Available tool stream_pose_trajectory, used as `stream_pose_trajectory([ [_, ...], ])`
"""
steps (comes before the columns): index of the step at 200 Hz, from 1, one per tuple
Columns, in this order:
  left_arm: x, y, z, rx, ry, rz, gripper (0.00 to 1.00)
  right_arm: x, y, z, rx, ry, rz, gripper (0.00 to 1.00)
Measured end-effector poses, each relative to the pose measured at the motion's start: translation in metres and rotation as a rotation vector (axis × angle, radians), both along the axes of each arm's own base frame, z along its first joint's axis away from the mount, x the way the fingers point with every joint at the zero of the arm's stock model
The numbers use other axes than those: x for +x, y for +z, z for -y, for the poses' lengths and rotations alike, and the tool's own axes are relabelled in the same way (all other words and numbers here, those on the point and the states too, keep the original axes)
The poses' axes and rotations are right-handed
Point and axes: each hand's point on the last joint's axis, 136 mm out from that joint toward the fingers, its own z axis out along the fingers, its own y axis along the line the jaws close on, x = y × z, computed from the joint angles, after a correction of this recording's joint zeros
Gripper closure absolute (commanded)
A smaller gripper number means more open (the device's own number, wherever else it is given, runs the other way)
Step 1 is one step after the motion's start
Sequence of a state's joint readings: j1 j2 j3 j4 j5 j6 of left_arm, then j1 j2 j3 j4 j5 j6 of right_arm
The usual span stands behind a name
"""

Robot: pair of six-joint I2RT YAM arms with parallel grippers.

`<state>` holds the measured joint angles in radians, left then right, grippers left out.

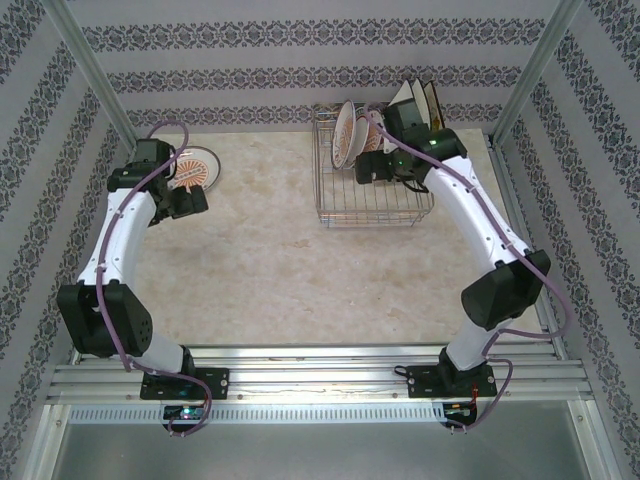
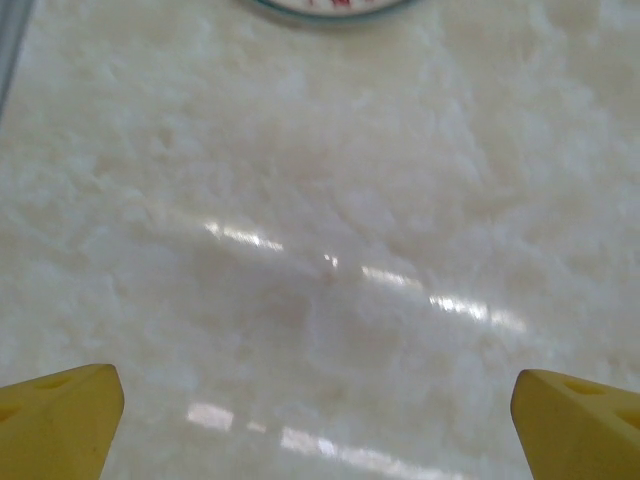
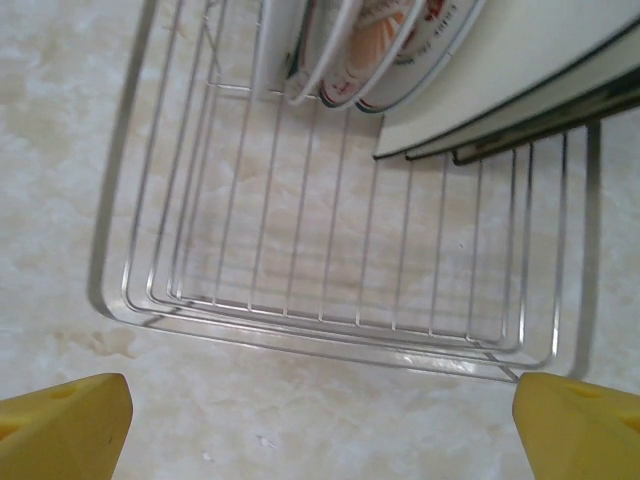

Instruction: Unload the plates from the dish rack

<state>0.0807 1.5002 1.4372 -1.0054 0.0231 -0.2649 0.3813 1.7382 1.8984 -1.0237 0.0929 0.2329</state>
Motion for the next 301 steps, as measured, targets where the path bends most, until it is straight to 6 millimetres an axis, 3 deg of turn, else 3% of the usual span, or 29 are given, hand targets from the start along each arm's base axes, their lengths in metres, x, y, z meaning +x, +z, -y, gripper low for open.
stream_pose_trajectory([
  [44, -0.017, 0.007, 0.017, 0.007, -0.059, -0.063, 0.0, 0.042, 0.006, -0.026, 0.017, -0.004, 0.037, 0.02],
  [95, -0.002, 0.022, 0.026, 0.019, -0.106, -0.035, 0.0, 0.099, -0.004, -0.043, -0.013, -0.039, 0.085, 0.02],
  [137, 0.018, -0.009, 0.037, 0.016, -0.151, -0.127, 0.0, 0.138, -0.037, -0.054, -0.028, -0.064, 0.1, 0.09],
  [164, 0.027, -0.022, 0.044, 0.024, -0.174, -0.163, 0.0, 0.155, -0.065, -0.054, -0.065, -0.087, 0.097, 0.15],
  [212, 0.047, -0.008, 0.049, 0.049, -0.189, -0.113, 0.0, 0.181, -0.103, -0.058, -0.077, -0.125, 0.119, 0.29],
  [257, 0.05, -0.021, 0.051, 0.053, -0.195, -0.147, 0.0, 0.202, -0.116, -0.063, -0.052, -0.163, 0.175, 0.44],
  [301, 0.056, -0.031, 0.051, 0.057, -0.212, -0.171, 0.0, 0.212, -0.107, -0.064, -0.029, -0.184, 0.228, 0.55],
])
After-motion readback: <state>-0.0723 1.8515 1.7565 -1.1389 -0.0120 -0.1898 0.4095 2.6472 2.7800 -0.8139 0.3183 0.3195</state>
